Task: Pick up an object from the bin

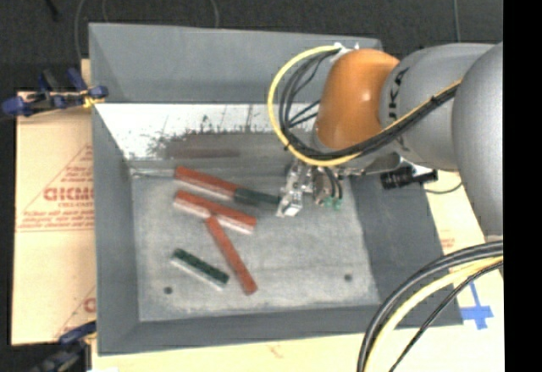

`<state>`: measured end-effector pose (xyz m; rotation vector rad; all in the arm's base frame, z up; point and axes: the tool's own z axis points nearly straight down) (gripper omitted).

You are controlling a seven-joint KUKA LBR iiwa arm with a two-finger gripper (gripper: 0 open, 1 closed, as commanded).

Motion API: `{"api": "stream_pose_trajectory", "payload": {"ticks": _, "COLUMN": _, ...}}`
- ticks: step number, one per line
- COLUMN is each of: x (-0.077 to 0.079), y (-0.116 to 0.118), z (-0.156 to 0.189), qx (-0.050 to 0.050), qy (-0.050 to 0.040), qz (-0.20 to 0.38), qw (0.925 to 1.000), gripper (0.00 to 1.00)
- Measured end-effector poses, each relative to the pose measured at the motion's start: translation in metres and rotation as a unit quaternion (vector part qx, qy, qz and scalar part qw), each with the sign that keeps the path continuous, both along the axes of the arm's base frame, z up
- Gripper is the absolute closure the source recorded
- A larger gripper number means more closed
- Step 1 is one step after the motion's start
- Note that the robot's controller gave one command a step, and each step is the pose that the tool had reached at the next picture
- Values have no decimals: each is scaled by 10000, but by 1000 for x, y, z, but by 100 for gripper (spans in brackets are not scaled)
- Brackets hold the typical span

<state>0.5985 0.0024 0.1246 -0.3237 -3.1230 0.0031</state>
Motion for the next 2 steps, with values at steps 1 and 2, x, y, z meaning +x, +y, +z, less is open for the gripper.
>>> {"api": "stream_pose_trajectory", "payload": {"ticks": 1, "x": 15, "y": 0, "z": 46, "qx": 5, "qy": -27, "qz": -20, "qw": 10000, "gripper": 100}}
{"api": "stream_pose_trajectory", "payload": {"ticks": 2, "x": 6, "y": 3, "z": 103, "qx": 1, "qy": -1, "qz": 133, "qw": 9999, "gripper": 100}}
